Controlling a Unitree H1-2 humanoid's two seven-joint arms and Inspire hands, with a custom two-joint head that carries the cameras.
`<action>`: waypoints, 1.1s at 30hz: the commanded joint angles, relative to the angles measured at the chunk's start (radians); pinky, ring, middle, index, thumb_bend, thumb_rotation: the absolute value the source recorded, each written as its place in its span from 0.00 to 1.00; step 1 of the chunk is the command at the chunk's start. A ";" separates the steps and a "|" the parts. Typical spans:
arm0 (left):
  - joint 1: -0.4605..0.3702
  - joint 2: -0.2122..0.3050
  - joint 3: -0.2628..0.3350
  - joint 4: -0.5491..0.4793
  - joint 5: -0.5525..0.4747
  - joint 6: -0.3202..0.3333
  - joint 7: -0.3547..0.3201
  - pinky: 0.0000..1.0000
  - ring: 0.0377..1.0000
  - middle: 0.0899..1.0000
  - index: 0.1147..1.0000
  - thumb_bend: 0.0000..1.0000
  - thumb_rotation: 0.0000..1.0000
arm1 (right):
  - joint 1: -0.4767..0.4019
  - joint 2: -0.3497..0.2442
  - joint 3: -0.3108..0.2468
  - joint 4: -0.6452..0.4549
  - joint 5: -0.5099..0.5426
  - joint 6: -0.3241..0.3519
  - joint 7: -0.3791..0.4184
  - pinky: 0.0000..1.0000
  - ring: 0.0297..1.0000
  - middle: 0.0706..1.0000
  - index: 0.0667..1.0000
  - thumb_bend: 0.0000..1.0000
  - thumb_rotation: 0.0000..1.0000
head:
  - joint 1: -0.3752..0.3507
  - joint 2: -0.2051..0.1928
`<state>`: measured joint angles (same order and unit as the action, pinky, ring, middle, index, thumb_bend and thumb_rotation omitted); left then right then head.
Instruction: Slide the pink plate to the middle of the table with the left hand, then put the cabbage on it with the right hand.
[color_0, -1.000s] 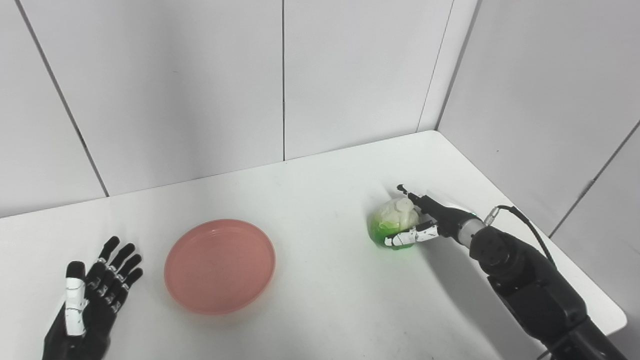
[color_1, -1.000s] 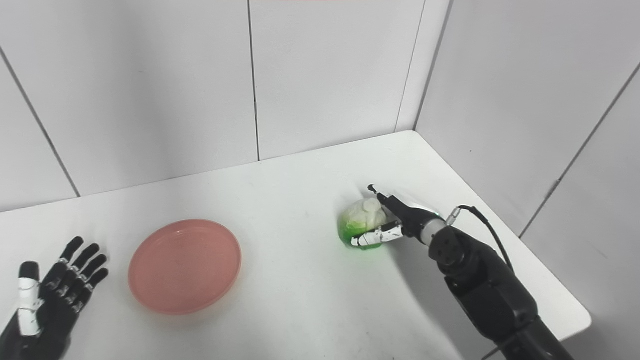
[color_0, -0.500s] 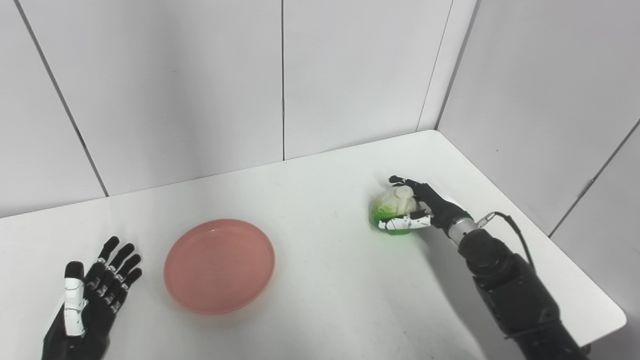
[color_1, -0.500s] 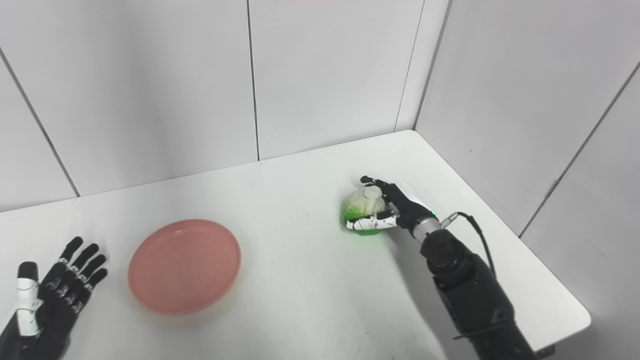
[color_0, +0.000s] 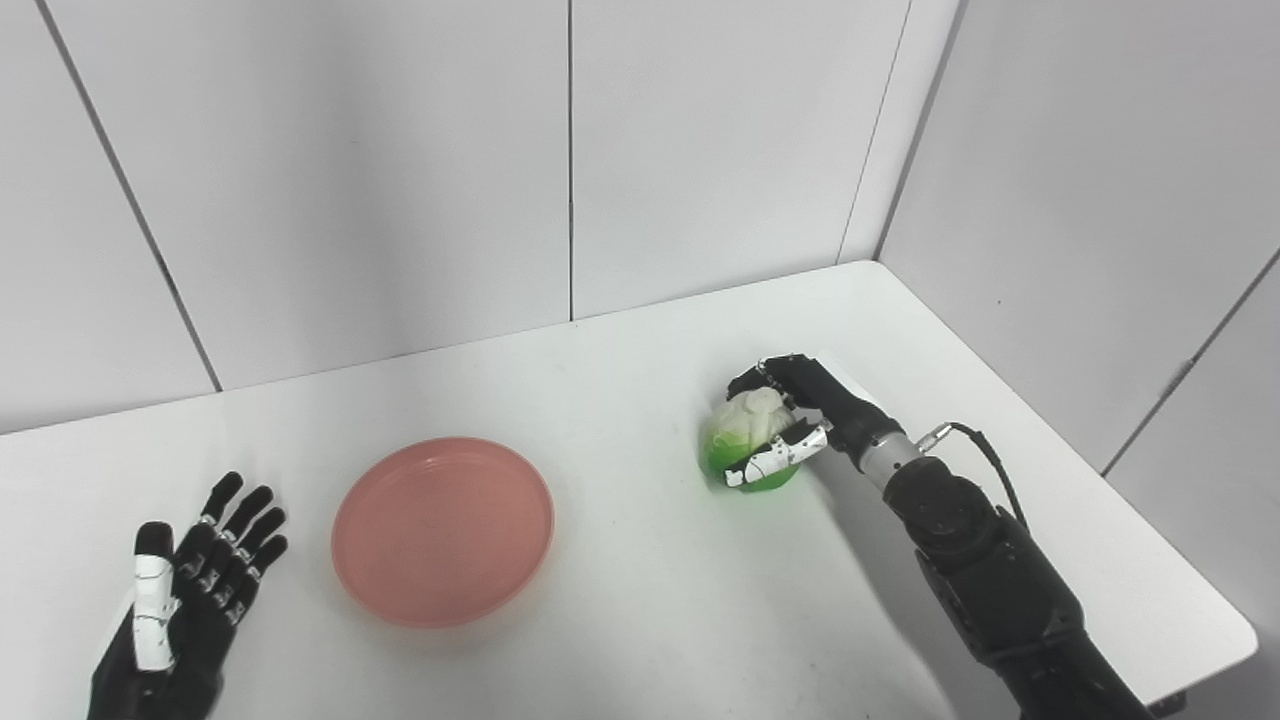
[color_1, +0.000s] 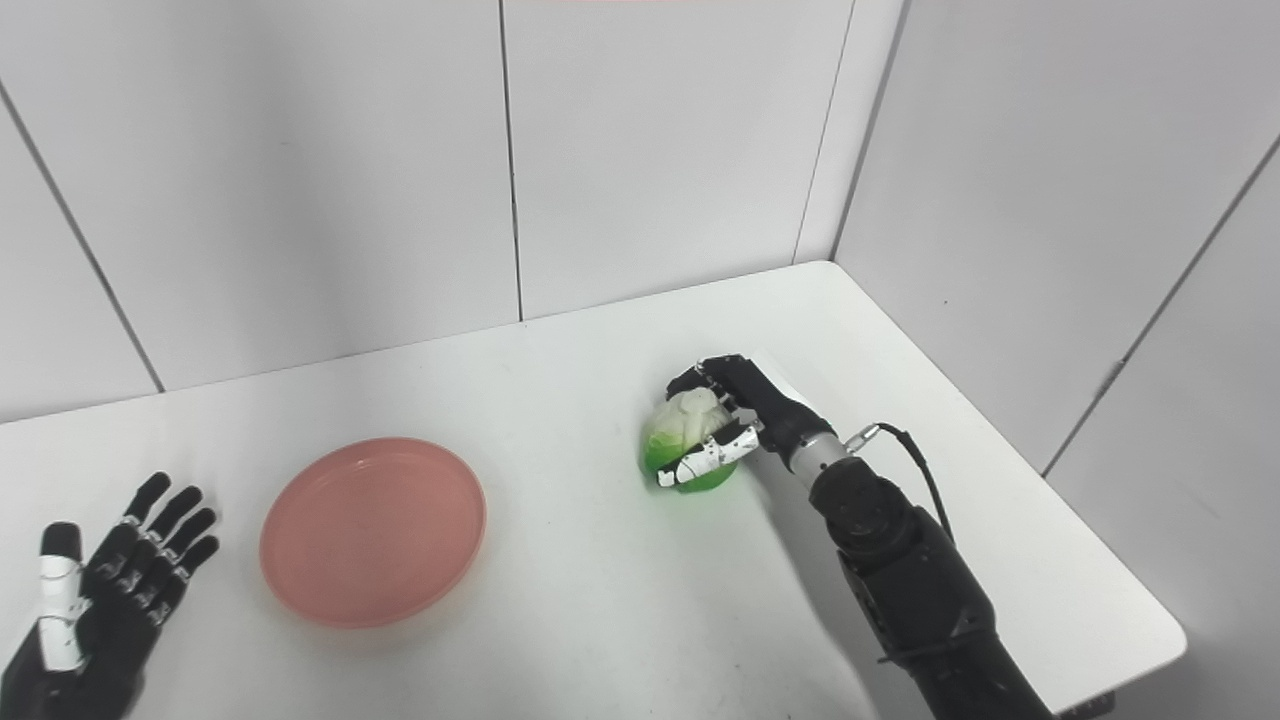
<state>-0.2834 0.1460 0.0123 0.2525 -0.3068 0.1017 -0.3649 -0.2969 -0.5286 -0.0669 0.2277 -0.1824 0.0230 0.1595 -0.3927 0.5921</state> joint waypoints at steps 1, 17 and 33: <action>0.033 0.008 -0.009 0.022 0.016 0.052 0.008 0.96 0.95 0.95 0.96 0.88 0.99 | -0.015 -0.026 0.015 -0.018 -0.039 -0.001 -0.008 0.38 0.42 0.42 0.48 0.52 0.00 | 0.000 0.000; 0.042 -0.006 -0.026 -0.013 0.032 0.072 0.037 0.95 0.95 0.96 0.97 0.88 0.99 | -0.015 -0.039 -0.006 -0.198 -0.066 0.100 0.010 0.41 0.41 0.44 0.48 0.52 0.00 | 0.046 -0.002; 0.049 -0.052 -0.061 -0.042 0.059 0.088 0.092 0.97 0.96 0.96 0.97 0.86 1.00 | -0.098 -0.044 -0.006 -0.404 -0.023 0.219 0.094 0.41 0.43 0.44 0.47 0.52 0.00 | 0.141 -0.009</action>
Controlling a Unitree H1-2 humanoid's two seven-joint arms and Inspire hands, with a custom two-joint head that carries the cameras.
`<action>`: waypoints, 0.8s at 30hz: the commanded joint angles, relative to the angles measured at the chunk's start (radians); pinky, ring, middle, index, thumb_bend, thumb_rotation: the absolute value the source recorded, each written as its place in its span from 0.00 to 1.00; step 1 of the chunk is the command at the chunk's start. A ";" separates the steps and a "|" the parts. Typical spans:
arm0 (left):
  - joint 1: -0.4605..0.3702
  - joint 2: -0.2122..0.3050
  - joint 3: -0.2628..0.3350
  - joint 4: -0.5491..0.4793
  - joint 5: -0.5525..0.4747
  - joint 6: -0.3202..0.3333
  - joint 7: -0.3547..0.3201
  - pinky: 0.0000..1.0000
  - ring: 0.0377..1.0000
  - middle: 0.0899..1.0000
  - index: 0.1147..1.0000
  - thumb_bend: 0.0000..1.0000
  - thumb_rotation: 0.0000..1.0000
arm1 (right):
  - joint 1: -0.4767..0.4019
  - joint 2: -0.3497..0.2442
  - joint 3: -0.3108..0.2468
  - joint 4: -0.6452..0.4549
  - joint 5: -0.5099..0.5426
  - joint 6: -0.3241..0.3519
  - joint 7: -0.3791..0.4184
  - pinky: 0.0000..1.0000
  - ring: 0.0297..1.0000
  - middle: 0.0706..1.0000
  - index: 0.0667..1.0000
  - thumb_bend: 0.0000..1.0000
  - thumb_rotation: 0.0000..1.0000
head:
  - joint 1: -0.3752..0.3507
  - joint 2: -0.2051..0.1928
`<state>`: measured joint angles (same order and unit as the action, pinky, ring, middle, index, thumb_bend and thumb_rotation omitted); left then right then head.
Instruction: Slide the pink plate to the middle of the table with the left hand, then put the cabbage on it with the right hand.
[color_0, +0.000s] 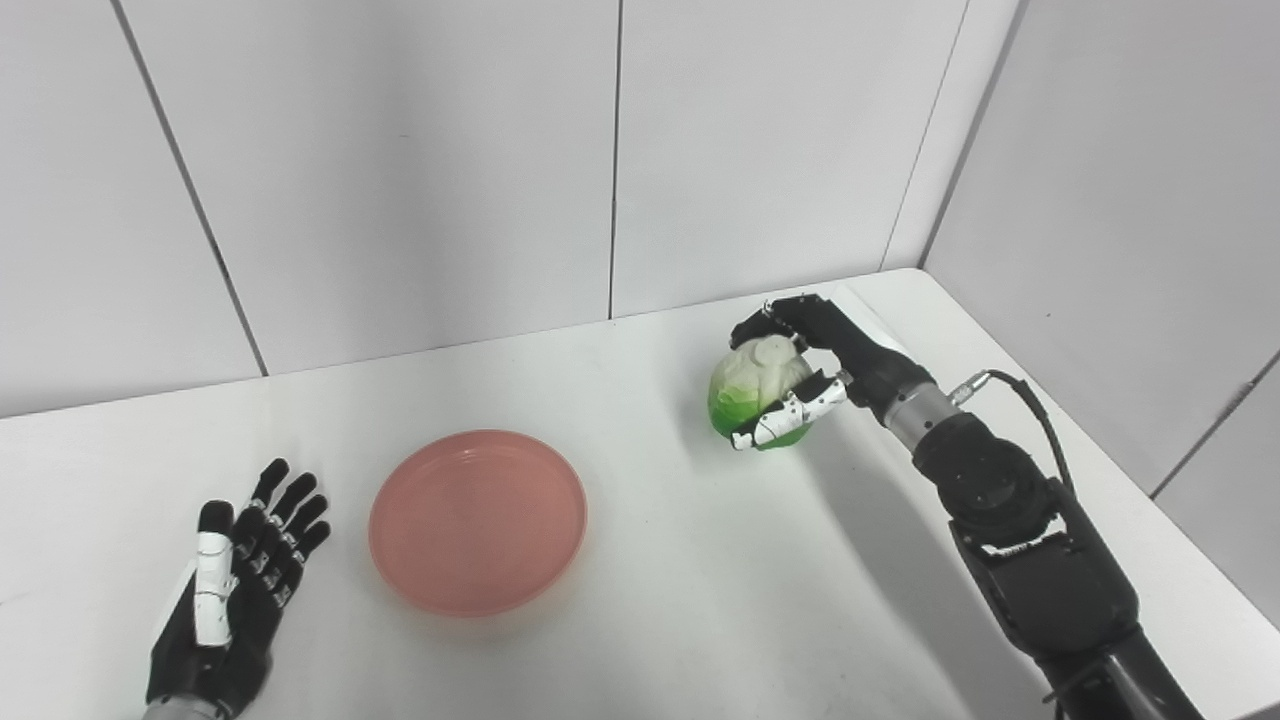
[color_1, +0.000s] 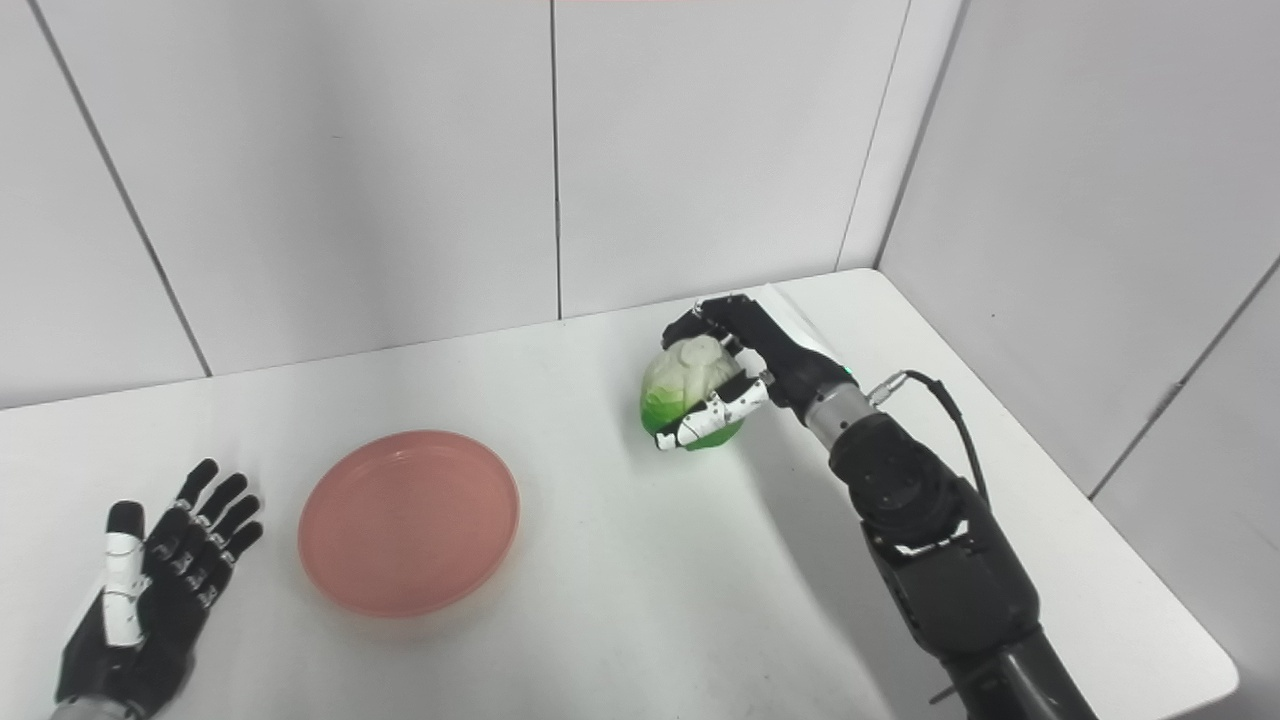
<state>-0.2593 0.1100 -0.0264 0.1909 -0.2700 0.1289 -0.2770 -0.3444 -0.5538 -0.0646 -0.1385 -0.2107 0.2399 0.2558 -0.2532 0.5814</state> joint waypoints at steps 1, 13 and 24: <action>0.025 -0.020 -0.024 0.019 0.022 0.061 0.008 0.97 0.96 0.96 0.97 0.86 1.00 | -0.062 -0.014 -0.002 -0.037 0.008 -0.007 0.001 0.41 0.43 0.44 0.47 0.52 0.00 | 0.007 0.000; 0.020 -0.065 -0.055 0.013 0.058 0.059 0.057 0.97 0.96 0.96 0.98 0.85 1.00 | -0.196 0.085 0.109 0.057 0.016 -0.079 0.021 0.40 0.42 0.44 0.47 0.52 0.00 | 0.116 -0.015; 0.003 -0.111 -0.075 0.047 0.101 0.035 0.092 0.96 0.96 0.97 0.98 0.85 1.00 | -0.265 0.192 0.196 0.147 -0.013 -0.115 0.022 0.41 0.43 0.44 0.46 0.52 0.00 | 0.217 -0.026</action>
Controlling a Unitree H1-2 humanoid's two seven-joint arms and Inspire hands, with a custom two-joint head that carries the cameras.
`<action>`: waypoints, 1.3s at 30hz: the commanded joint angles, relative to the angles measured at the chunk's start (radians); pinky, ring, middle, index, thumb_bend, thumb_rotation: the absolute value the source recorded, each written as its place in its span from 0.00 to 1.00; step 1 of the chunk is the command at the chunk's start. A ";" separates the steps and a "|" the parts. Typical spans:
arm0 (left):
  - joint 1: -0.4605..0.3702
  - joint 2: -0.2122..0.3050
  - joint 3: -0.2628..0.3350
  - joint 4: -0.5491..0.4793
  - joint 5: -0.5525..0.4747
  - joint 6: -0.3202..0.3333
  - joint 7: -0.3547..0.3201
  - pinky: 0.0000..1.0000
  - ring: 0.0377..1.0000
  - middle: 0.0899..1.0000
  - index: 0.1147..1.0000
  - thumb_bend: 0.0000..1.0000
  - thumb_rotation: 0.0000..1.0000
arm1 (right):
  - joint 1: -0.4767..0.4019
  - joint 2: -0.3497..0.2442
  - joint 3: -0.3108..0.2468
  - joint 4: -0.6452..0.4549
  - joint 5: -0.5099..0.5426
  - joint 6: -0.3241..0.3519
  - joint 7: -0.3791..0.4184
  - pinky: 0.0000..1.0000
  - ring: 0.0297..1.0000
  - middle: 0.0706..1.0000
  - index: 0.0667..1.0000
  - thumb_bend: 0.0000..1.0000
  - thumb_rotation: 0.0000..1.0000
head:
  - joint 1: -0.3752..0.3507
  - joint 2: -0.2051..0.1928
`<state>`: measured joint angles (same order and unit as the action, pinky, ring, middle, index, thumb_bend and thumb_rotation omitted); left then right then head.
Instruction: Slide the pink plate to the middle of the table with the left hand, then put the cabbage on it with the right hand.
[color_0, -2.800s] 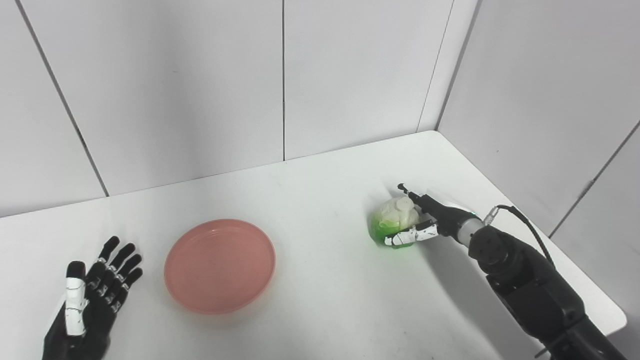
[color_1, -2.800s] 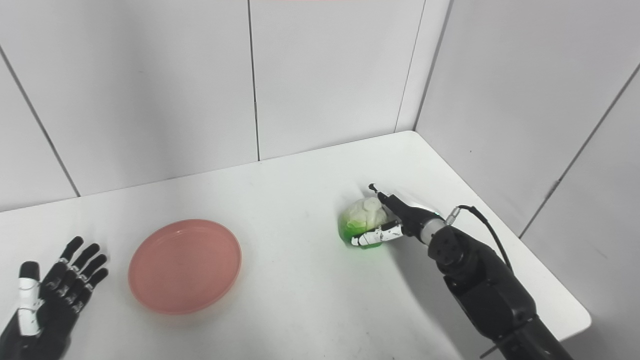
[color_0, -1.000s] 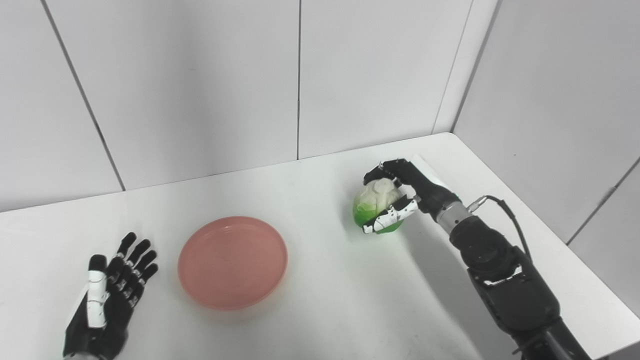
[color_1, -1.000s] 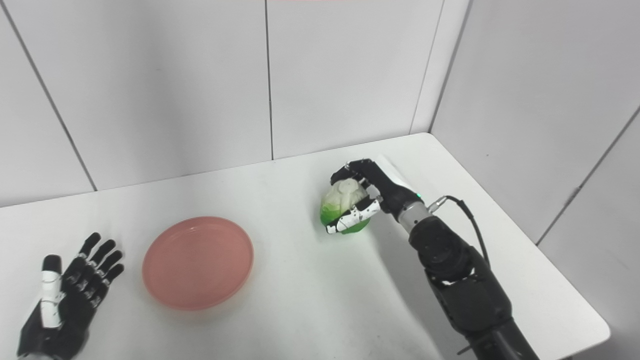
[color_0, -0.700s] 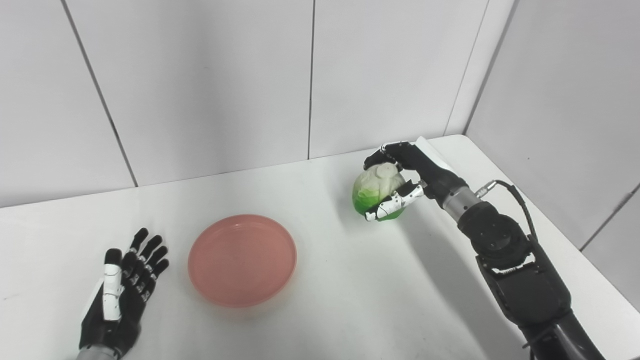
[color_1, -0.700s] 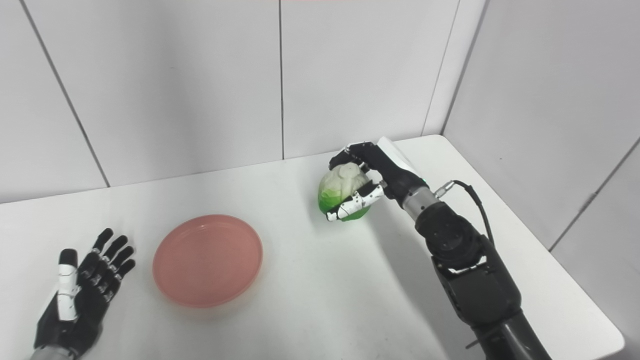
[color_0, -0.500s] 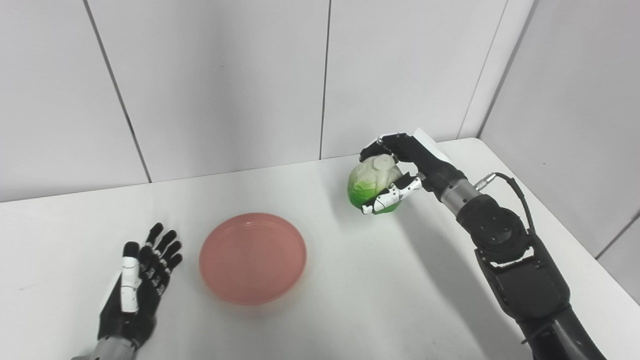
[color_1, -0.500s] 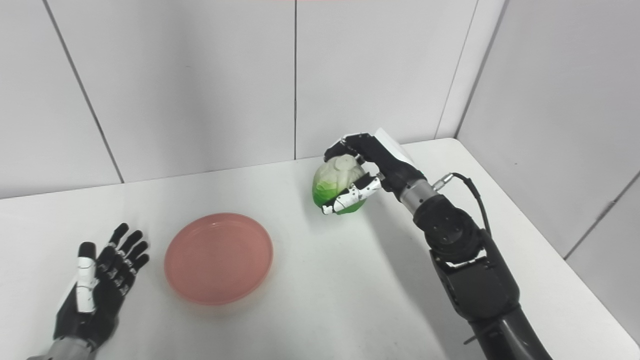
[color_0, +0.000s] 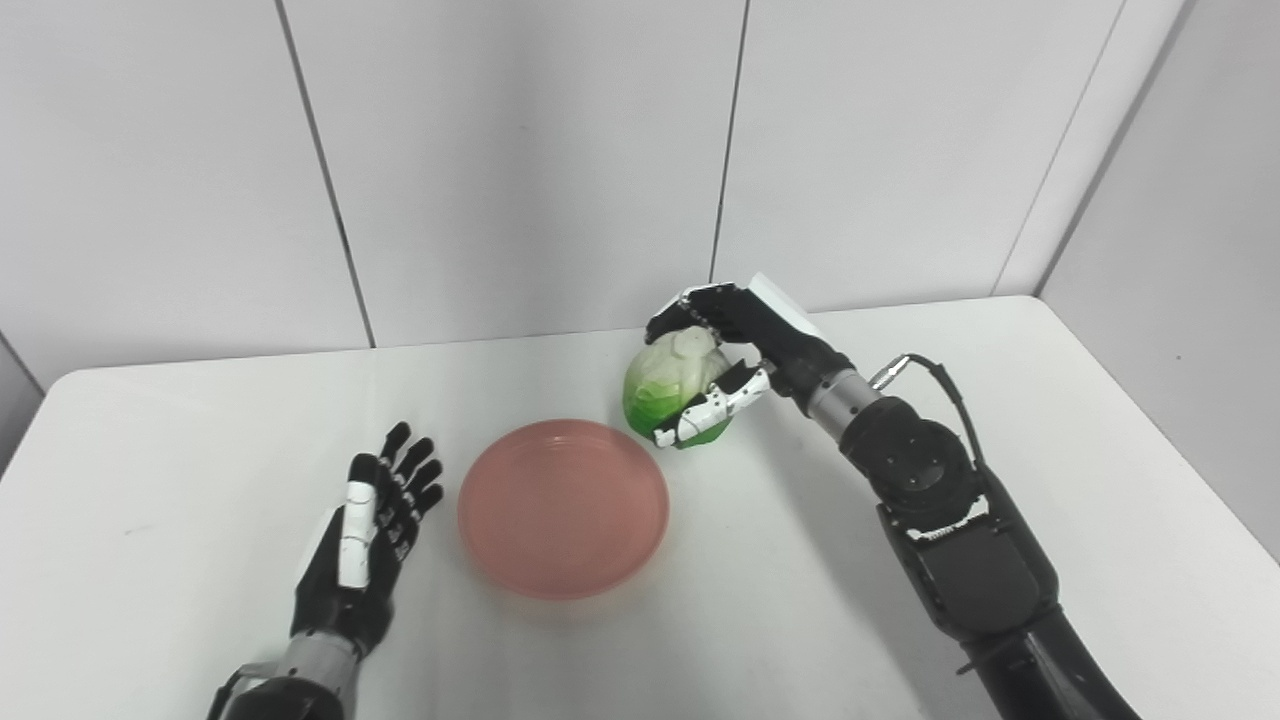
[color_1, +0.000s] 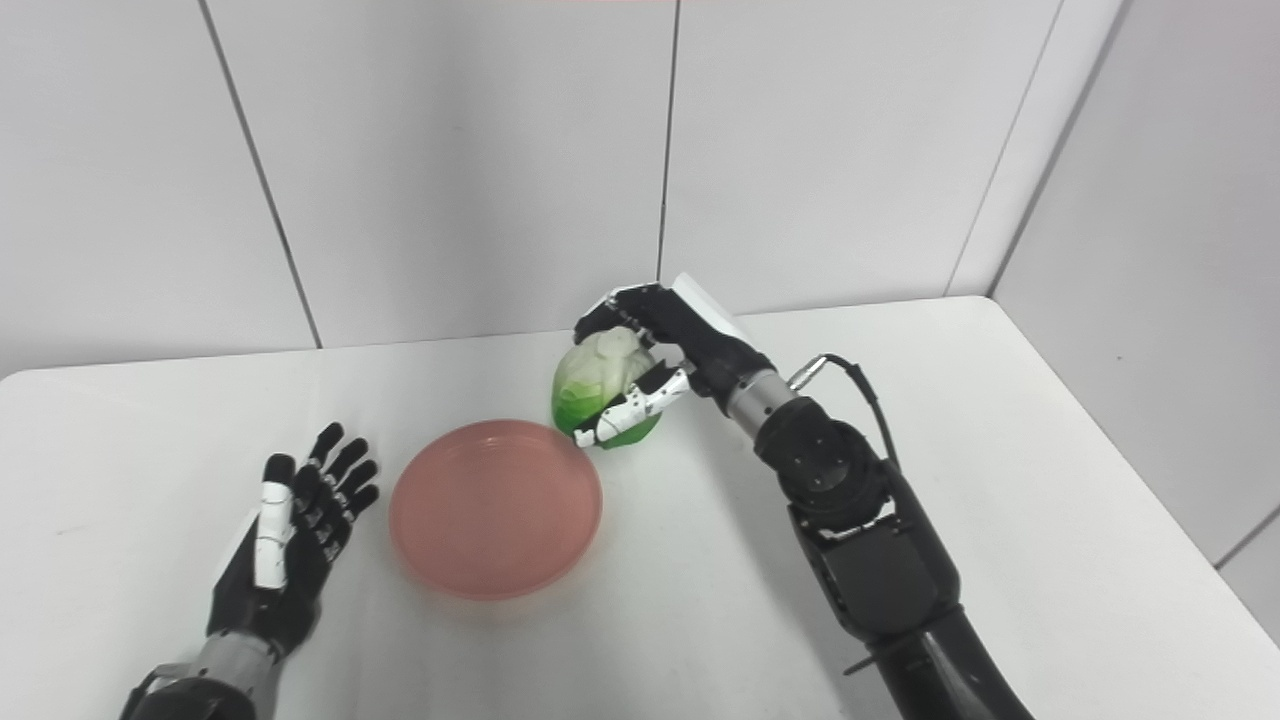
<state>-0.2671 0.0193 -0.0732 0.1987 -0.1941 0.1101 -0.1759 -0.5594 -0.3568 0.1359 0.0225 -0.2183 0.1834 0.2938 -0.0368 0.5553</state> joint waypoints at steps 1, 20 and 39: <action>0.010 -0.024 -0.031 0.039 0.028 0.057 -0.004 0.97 0.96 0.96 0.98 0.85 1.00 | -0.056 0.001 0.002 -0.002 0.000 -0.071 -0.011 0.41 0.43 0.44 0.47 0.52 0.00 | 0.017 -0.001; -0.010 -0.075 -0.063 0.036 0.081 0.084 0.043 0.95 0.97 0.98 0.98 0.76 1.00 | -0.086 0.084 0.087 0.115 -0.062 -0.121 -0.022 0.39 0.41 0.44 0.48 0.52 0.00 | 0.152 0.008; -0.028 -0.099 -0.065 0.055 0.092 0.068 0.053 0.97 0.97 0.98 0.99 0.78 1.00 | -0.085 0.132 0.137 0.312 -0.092 -0.304 -0.035 0.39 0.40 0.44 0.48 0.52 0.00 | 0.189 0.026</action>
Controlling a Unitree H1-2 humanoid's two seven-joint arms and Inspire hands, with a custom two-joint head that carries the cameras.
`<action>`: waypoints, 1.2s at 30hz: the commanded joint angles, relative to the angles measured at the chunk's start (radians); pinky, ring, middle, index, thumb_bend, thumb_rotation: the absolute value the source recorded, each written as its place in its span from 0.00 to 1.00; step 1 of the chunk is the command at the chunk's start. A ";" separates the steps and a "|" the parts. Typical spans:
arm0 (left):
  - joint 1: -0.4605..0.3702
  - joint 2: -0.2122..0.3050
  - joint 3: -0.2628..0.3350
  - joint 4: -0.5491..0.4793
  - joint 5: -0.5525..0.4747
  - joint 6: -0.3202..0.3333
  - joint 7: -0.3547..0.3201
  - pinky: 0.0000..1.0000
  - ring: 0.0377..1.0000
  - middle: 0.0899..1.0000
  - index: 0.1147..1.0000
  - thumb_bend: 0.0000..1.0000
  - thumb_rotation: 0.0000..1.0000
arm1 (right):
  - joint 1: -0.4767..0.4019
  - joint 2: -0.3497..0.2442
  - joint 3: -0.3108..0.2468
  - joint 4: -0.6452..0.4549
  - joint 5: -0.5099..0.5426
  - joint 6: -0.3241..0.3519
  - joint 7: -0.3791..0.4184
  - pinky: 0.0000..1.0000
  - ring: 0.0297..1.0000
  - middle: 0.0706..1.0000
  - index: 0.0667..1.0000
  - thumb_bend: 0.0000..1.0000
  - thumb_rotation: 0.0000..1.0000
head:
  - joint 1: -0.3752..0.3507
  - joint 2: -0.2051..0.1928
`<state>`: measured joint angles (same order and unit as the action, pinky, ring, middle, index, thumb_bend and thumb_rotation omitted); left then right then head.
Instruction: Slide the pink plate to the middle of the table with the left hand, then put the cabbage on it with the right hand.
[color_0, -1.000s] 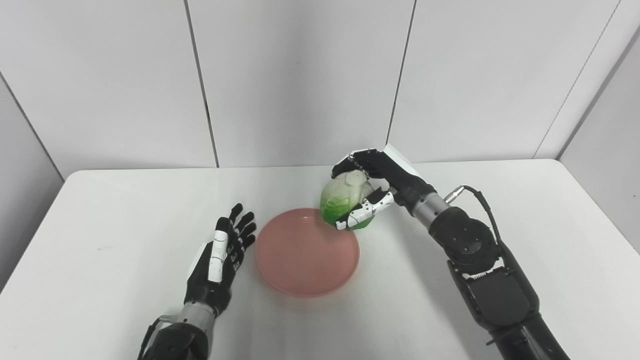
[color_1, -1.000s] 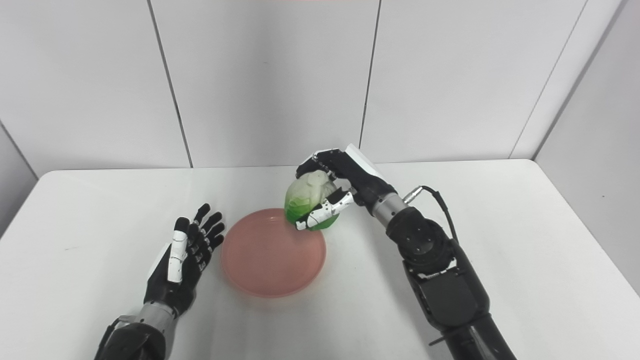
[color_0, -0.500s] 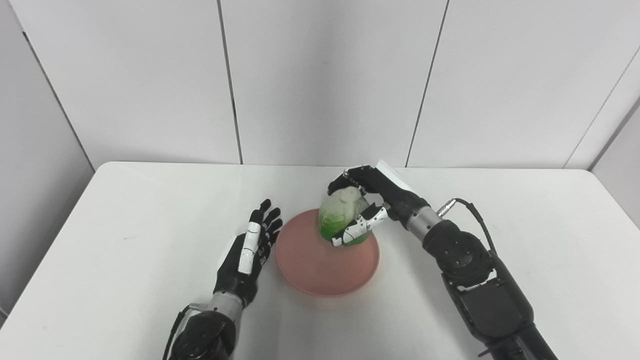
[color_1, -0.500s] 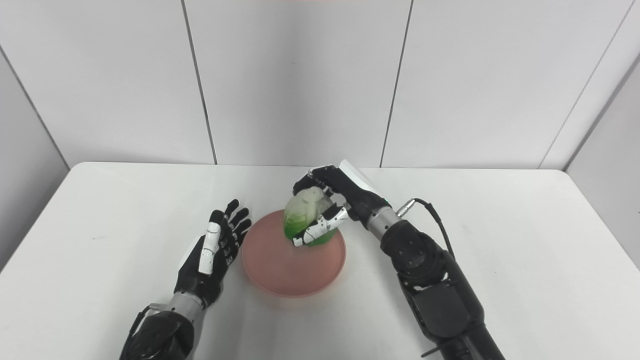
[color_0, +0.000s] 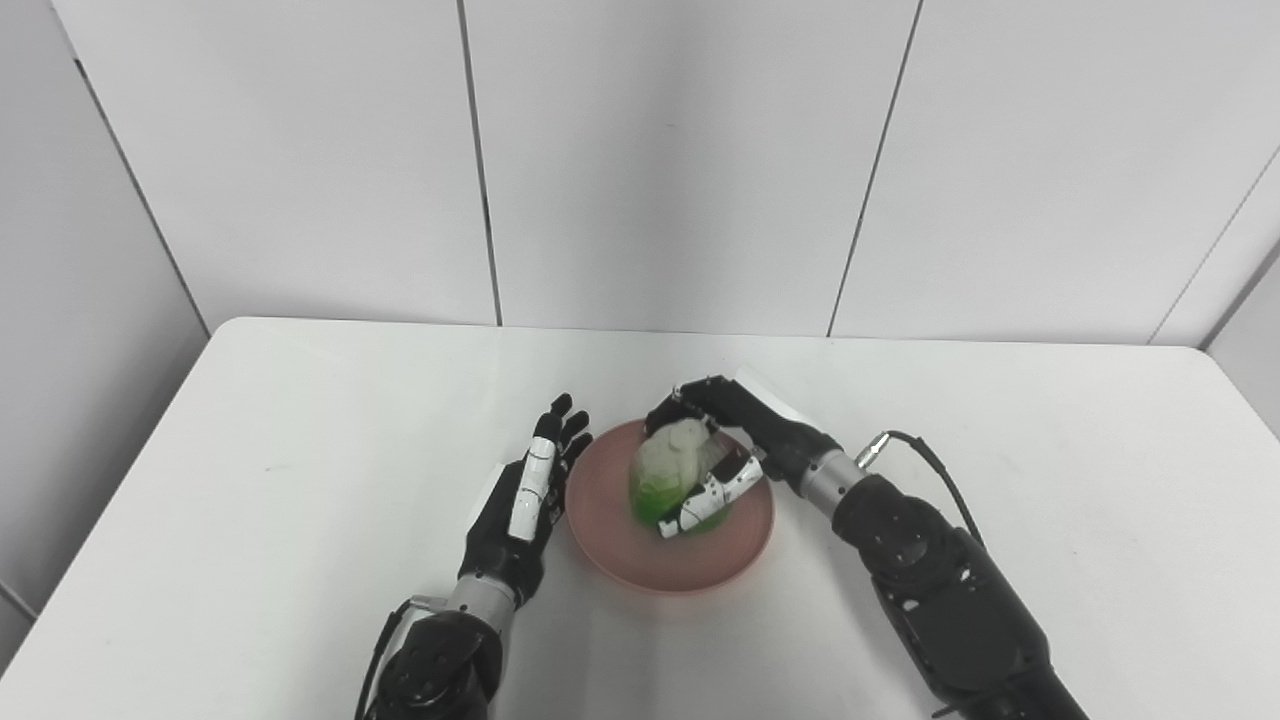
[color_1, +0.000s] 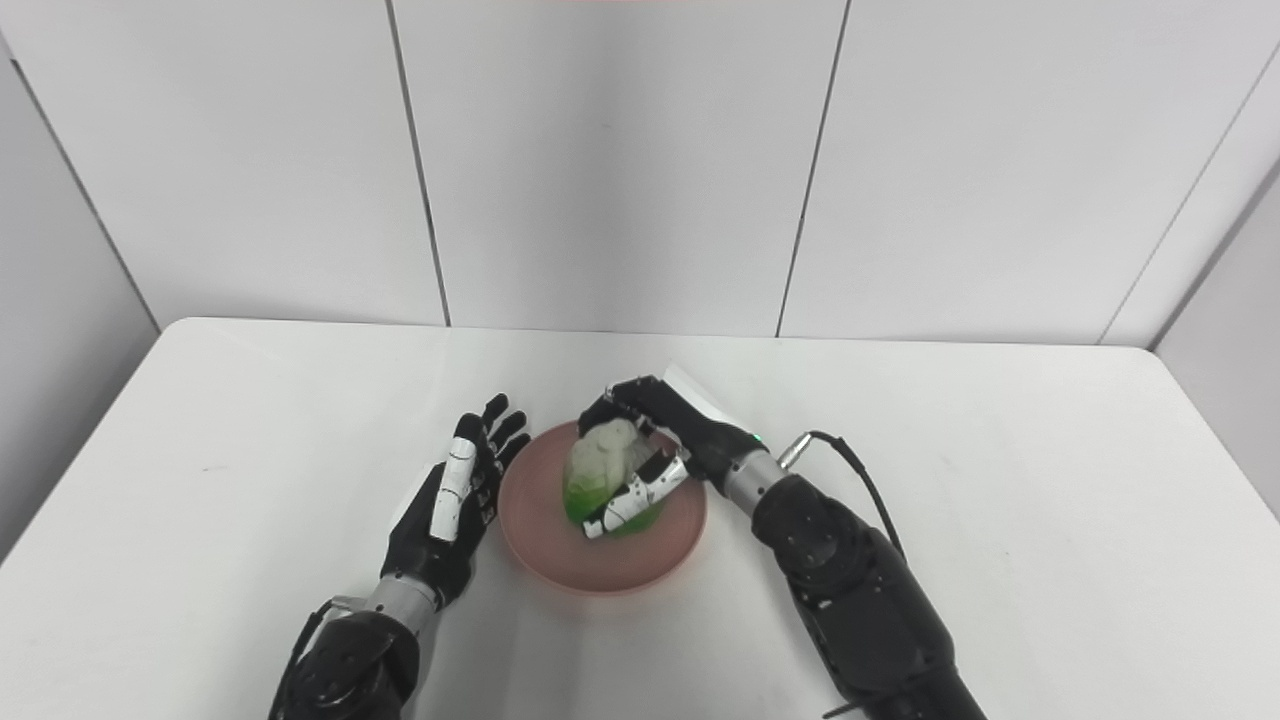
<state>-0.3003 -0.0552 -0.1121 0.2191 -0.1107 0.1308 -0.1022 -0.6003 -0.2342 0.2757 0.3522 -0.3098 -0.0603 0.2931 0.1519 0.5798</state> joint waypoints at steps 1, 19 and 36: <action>0.005 -0.025 -0.026 0.031 0.009 0.051 -0.020 0.97 0.97 0.98 0.99 0.78 1.00 | -0.043 0.011 0.000 -0.013 -0.011 -0.067 -0.037 0.39 0.40 0.44 0.48 0.52 0.00 | 0.000 0.004; 0.005 -0.020 -0.025 0.030 0.003 0.041 -0.029 0.96 0.98 0.99 0.98 0.76 1.00 | -0.036 -0.004 0.044 -0.002 -0.097 -0.116 -0.047 0.46 0.43 0.46 0.50 0.52 0.00 | -0.008 0.009; 0.007 -0.010 -0.032 0.029 0.013 0.028 -0.035 0.98 1.00 1.00 1.00 0.74 1.00 | -0.032 -0.036 0.038 -0.173 -0.129 -0.056 0.037 0.79 0.87 0.92 0.93 1.00 0.39 | -0.013 0.008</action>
<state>-0.3038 -0.0529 -0.1160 0.2213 -0.1107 0.1238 -0.1098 -0.5954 -0.2590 0.3284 0.2224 -0.4464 -0.1282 0.3330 0.1396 0.5875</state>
